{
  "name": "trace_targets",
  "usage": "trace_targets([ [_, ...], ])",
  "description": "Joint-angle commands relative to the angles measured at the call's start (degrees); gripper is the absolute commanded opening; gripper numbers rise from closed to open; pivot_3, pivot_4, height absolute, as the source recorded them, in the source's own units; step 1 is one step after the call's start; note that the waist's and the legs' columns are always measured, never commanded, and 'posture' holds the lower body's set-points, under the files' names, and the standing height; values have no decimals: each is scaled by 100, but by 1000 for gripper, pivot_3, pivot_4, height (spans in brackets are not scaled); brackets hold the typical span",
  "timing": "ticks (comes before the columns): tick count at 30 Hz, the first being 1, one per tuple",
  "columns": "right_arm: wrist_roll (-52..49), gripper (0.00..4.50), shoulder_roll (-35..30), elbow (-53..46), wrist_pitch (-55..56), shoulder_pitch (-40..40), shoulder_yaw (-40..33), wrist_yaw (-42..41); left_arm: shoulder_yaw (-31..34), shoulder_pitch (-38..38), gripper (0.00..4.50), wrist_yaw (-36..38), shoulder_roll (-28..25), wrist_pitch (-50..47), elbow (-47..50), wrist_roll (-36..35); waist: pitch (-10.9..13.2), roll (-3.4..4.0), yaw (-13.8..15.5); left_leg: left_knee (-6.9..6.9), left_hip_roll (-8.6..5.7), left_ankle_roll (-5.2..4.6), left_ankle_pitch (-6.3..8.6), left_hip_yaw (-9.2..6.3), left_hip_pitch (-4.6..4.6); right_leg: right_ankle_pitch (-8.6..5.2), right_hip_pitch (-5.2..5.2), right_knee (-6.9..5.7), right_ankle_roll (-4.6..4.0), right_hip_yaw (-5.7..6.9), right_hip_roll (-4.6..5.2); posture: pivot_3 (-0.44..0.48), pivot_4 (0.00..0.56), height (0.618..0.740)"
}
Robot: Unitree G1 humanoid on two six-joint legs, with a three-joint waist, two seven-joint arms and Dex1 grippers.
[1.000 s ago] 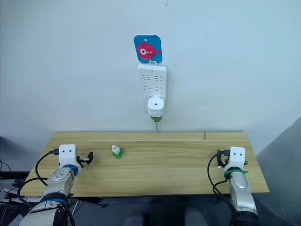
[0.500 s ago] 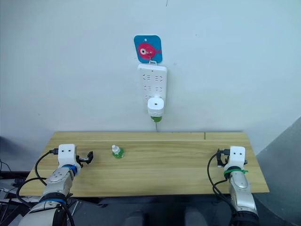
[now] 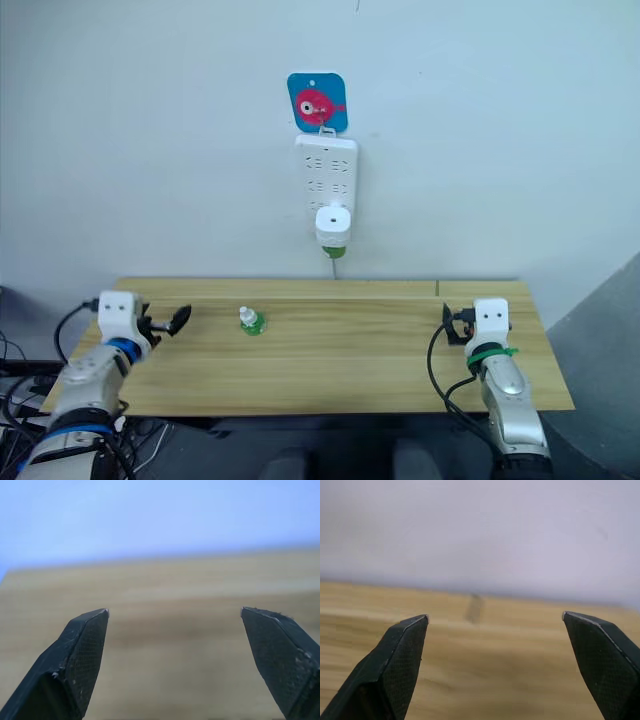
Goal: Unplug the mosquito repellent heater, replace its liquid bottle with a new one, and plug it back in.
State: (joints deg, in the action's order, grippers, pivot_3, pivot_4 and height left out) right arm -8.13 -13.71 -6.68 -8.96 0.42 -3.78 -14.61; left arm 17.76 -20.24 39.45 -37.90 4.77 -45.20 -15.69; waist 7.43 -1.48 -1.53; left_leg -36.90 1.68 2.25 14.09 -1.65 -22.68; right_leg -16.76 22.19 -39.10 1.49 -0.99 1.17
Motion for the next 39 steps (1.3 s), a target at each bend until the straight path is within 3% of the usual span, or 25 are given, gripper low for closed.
trace_targets([
  [1, -598, 4480, -180, -1376, -639, 103, 180, -474, -122, -55, 4500, 838, -241, -714, 1139, -418, 8, 13, 8, 0, 0, 0, 0, 0, 3, 0, -3, 1, 0, -1, 1, 28, 166, 740],
  [7, -953, 4480, -487, -2615, -1460, 71, 453, -706, -604, -237, 4500, 1803, -473, -1794, 2955, -842, 98, 16, 9, -1, -3, -1, 0, -1, 3, -1, -6, 8, 1, -1, 0, 42, 187, 740],
  [11, -1116, 4500, -463, -2988, -1888, -189, 546, -623, -949, -779, 3595, 1964, -299, -2176, 3401, -914, 194, 17, 7, -5, -1, -1, 0, -10, 2, -1, -4, 3, 0, 2, -9, 31, 204, 740],
  [12, -1142, 4500, -458, -3039, -1969, -252, 561, -609, -1043, -908, 3595, 2001, -255, -2201, 3409, -881, 216, 16, 4, -5, -1, -1, 0, -10, 1, -1, -3, 3, 0, 2, -10, 26, 211, 740],
  [25, -1308, 4500, -321, -3628, -2809, -980, 763, -294, -1563, -2886, 3595, 2357, 484, -1198, 1304, -221, 450, -4, -31, -8, -3, -2, 0, -10, -18, -1, 13, 7, 0, 4, -11, -40, 243, 740],
  [39, -1200, 4500, -313, -3609, -2731, -686, 727, -102, -1555, -3950, 3595, 2399, 1107, -62, -398, 252, 608, -27, -25, -15, -6, -1, -1, -23, -27, -1, 13, 6, 0, 17, -9, -70, 271, 740],
])
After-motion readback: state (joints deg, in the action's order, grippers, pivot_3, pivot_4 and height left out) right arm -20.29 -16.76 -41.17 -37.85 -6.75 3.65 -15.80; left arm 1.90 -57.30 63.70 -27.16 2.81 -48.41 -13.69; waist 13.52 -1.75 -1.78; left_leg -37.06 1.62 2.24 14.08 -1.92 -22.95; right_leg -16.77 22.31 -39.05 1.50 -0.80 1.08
